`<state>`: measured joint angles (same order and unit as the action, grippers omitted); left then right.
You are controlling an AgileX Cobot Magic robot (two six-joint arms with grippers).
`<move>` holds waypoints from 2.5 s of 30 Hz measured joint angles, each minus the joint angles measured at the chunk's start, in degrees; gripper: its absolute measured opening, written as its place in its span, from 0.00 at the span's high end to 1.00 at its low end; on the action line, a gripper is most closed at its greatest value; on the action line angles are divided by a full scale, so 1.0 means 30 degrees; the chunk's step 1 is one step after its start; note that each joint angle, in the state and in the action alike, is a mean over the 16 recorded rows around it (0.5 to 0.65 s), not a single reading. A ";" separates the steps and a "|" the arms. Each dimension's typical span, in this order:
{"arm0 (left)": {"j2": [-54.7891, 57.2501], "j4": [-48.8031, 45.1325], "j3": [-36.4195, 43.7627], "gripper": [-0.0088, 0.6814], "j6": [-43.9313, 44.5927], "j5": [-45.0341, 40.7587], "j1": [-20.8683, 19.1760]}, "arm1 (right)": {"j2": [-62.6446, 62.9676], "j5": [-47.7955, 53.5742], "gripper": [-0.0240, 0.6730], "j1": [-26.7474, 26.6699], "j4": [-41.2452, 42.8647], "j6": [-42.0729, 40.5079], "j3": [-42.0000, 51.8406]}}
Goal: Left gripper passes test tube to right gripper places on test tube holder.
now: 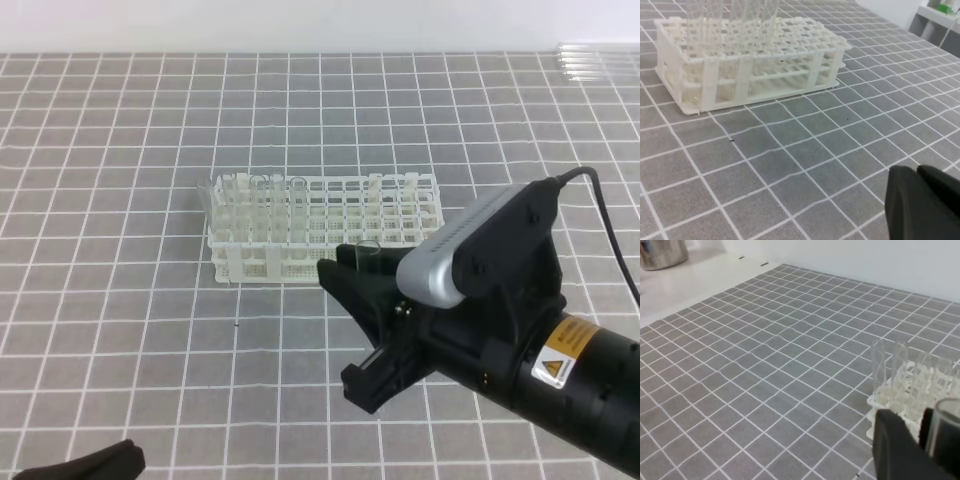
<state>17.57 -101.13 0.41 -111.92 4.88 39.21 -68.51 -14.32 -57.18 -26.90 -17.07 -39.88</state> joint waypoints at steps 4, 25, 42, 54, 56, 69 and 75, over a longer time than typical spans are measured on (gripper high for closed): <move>-0.0020 0.0109 -0.0028 0.99 -0.0011 -0.0042 0.0002 | 0.0002 -0.0092 0.84 0.0000 0.0000 0.0000 0.0003; 0.0000 0.0069 -0.0015 0.99 -0.0004 -0.0159 0.0000 | 0.0002 -0.0425 0.84 0.0027 0.0000 -0.0054 0.0007; 0.0000 0.0019 -0.0002 0.99 0.0009 -0.0327 0.0000 | -0.2214 -0.8777 0.84 0.1797 0.0276 -0.0045 0.0541; 0.0020 -0.0031 0.0011 0.99 0.0009 -0.0534 -0.0002 | -0.8605 -1.3942 0.85 0.3000 0.0595 0.0012 -0.3269; 0.0010 0.0019 -0.0002 0.99 0.0002 -0.0518 -0.0001 | -0.9438 -1.3713 0.85 0.3133 0.0551 0.0004 -0.4167; 0.0010 0.0016 -0.0002 0.99 -0.0004 -0.0494 -0.0001 | -1.2681 -1.2027 0.85 0.3786 0.0511 -0.0012 -0.7651; 0.0010 -0.0038 0.0011 0.99 -0.0004 -0.0494 -0.0001 | -1.3404 -1.1644 0.85 0.3847 0.0591 0.0279 -0.8024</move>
<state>17.60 -101.25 0.44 -111.93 3.40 39.21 -108.72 -49.25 -45.64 -25.12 -16.23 -63.96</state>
